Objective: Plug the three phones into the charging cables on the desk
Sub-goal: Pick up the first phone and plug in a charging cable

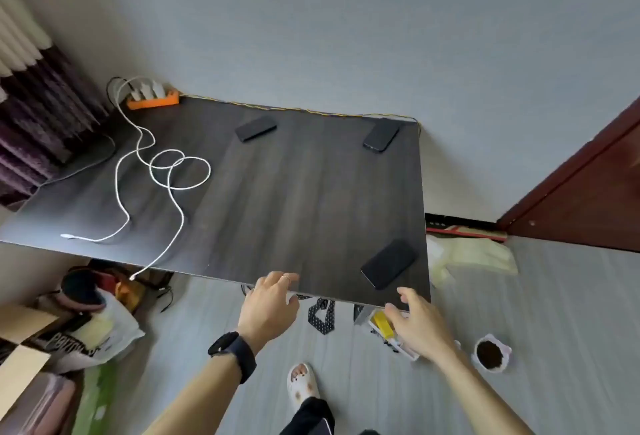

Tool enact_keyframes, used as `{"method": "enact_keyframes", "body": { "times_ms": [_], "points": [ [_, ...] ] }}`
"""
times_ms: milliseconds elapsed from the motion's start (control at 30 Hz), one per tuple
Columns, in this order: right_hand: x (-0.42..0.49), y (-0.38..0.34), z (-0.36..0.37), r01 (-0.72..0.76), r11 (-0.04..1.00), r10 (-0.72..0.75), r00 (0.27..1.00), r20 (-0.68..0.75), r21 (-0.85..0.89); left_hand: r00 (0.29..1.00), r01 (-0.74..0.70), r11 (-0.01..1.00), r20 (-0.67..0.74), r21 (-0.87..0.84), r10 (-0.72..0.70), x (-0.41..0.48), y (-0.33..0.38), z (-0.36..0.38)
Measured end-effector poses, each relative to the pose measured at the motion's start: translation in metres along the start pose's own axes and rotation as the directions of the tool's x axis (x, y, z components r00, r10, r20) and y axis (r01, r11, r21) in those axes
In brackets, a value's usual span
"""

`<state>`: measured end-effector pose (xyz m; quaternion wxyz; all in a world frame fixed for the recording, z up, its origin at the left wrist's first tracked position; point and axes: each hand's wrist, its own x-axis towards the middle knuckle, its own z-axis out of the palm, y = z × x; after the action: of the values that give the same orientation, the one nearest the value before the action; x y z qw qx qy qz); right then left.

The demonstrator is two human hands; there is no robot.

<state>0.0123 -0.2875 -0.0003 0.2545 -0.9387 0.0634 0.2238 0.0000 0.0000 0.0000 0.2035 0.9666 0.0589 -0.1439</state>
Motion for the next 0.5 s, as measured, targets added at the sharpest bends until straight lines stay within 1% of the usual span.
{"method": "enact_keyframes", "body": {
  "times_ms": [33,100,133,233,333,400,467,500],
  "points": [
    [0.016,-0.002,0.001,-0.035,0.998,0.036,0.999,-0.005,0.049,1.000,-0.009,1.000,0.008,-0.005,0.009,0.013,-0.001,-0.002],
    [0.048,-0.010,0.000,-0.144,0.983,0.141,0.989,0.035,0.115,0.999,0.016,1.000,0.036,0.012,-0.017,0.044,-0.003,0.000],
    [0.063,-0.015,-0.003,-0.213,0.967,0.205,0.976,0.069,0.138,0.996,0.044,0.999,0.079,0.023,-0.045,0.059,-0.003,0.000],
    [0.101,-0.023,-0.002,-0.351,0.915,0.341,0.936,0.085,0.200,0.987,0.063,0.996,0.146,0.059,-0.071,0.089,-0.006,0.011],
    [0.140,-0.025,0.009,-0.503,0.818,0.487,0.864,0.132,0.278,0.968,0.094,0.991,0.222,0.097,-0.114,0.118,-0.011,0.029],
    [0.164,-0.027,0.017,-0.585,0.739,0.580,0.805,0.128,0.333,0.951,0.133,0.984,0.263,0.122,-0.161,0.132,-0.013,0.039],
    [0.186,-0.027,0.023,-0.638,0.688,0.646,0.756,0.108,0.346,0.927,0.190,0.972,0.302,0.137,-0.223,0.141,-0.017,0.047],
    [0.191,-0.029,0.025,-0.652,0.682,0.664,0.742,0.094,0.333,0.909,0.214,0.966,0.333,0.142,-0.250,0.141,-0.018,0.050]
  ]
}}
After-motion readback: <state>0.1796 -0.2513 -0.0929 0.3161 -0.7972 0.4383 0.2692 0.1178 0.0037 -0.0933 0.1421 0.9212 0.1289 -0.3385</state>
